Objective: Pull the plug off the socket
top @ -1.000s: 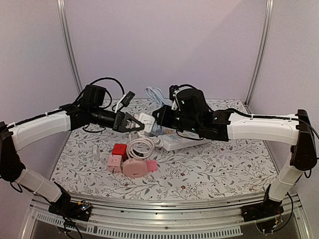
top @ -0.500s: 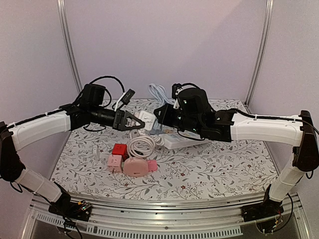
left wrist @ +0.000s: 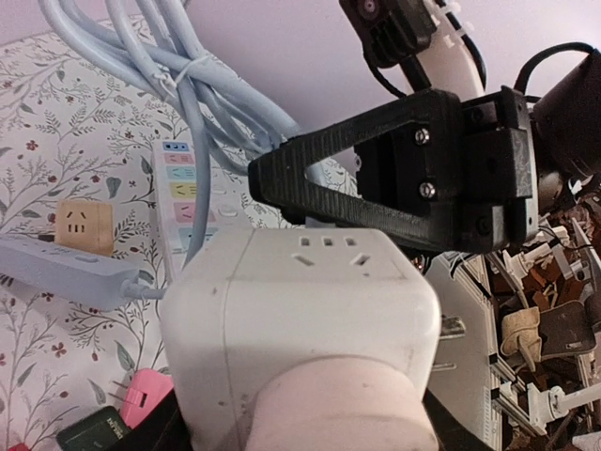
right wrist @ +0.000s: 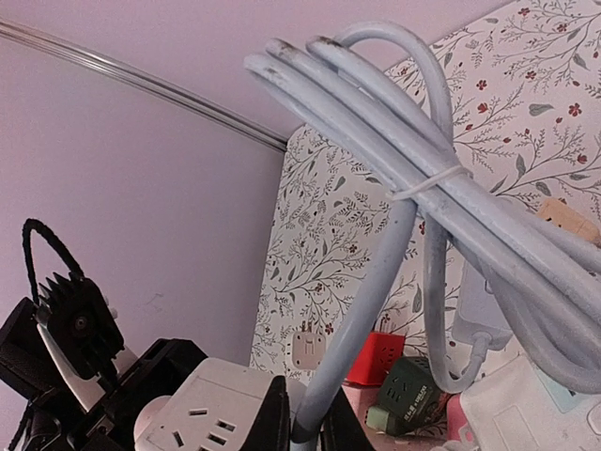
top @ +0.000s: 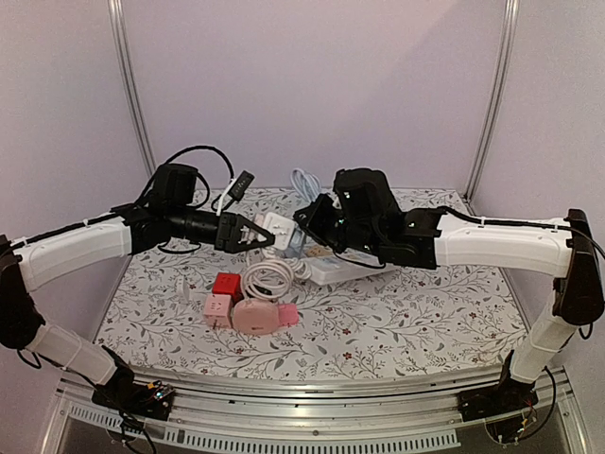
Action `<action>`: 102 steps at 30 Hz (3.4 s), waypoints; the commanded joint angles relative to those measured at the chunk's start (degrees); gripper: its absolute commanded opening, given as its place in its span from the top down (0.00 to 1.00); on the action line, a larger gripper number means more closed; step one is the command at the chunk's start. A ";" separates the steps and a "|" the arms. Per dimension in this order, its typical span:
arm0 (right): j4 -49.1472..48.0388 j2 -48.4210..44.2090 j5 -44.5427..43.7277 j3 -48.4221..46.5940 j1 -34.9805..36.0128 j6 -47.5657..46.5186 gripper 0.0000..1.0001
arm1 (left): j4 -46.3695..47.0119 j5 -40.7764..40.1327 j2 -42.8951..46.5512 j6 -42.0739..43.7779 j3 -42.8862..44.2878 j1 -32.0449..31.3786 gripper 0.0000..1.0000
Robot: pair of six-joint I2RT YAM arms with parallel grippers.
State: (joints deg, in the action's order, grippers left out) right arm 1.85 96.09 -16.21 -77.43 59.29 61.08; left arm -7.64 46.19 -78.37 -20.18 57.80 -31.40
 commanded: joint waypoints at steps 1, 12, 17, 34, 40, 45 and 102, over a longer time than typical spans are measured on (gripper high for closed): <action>5.37 -0.12 -5.16 -0.69 -1.43 3.34 1.00 | 6.62 -6.51 4.10 -0.93 0.36 2.71 0.93; 5.36 -1.42 -6.07 4.59 -1.35 3.79 1.00 | 11.24 -5.00 5.22 -4.50 -0.31 5.13 0.94; 5.37 -2.19 -7.69 5.87 -1.43 4.74 1.00 | 11.54 -5.42 5.48 -4.90 -0.47 6.01 0.95; 6.09 -3.66 -10.49 5.38 -1.39 1.52 1.00 | 9.92 -0.91 3.54 -4.51 1.73 6.64 0.93; 10.40 -1.26 -10.19 0.08 -0.62 -5.18 1.00 | 1.96 -0.38 2.16 0.66 4.33 3.51 0.92; 12.11 0.15 -11.44 -4.18 1.29 -9.44 1.00 | -7.93 -3.17 0.14 8.06 8.35 -0.75 0.93; 21.04 0.08 -11.97 -7.01 -5.58 -20.61 1.00 | 1.05 -0.01 7.44 3.09 4.60 2.89 0.95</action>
State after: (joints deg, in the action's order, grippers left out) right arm 21.08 95.44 -28.84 -81.82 55.07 45.32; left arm -8.86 43.33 -72.12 -19.33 59.09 -27.44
